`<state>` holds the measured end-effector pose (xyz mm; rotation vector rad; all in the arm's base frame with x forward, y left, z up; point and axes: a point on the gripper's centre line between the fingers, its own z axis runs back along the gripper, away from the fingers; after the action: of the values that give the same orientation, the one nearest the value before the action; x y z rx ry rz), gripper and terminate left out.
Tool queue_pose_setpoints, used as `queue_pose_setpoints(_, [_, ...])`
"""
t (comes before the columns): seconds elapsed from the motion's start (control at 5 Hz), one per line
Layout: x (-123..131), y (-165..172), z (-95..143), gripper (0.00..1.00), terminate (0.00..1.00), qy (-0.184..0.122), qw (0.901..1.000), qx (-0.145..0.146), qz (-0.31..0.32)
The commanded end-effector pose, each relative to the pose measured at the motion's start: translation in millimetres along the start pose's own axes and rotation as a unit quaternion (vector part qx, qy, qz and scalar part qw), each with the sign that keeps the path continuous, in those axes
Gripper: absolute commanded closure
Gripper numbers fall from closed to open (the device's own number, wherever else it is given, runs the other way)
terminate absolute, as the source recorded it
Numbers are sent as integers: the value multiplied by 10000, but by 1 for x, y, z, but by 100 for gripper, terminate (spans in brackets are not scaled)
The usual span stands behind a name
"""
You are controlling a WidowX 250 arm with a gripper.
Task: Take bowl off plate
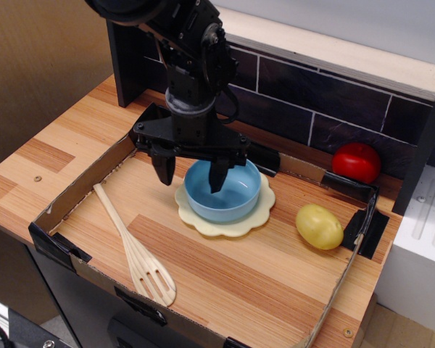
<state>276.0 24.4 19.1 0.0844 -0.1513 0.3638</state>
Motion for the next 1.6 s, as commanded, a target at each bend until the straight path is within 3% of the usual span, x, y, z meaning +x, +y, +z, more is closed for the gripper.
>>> queue_pose_setpoints(0.0, [9,-4,6,100,0,-180,9997,-152,17])
queue_pose_setpoints(0.2, [11,-4,12,100,0,-256,9995,-181,-8])
queue_pose_setpoints(0.4, [12,-2,35,100,0,-284,9988,-393,53])
queue_pose_setpoints(0.6, [-2,-3,50,100,0,-260,9980,-567,-135])
queue_pose_setpoints(0.8, [-35,-11,55,100,0,-84,9955,-670,-672])
queue_pose_setpoints(1.0, [-68,-18,53,100,0,125,9910,-688,-1139])
queue_pose_setpoints(1.4, [-89,-27,26,100,0,184,9883,-426,-1453])
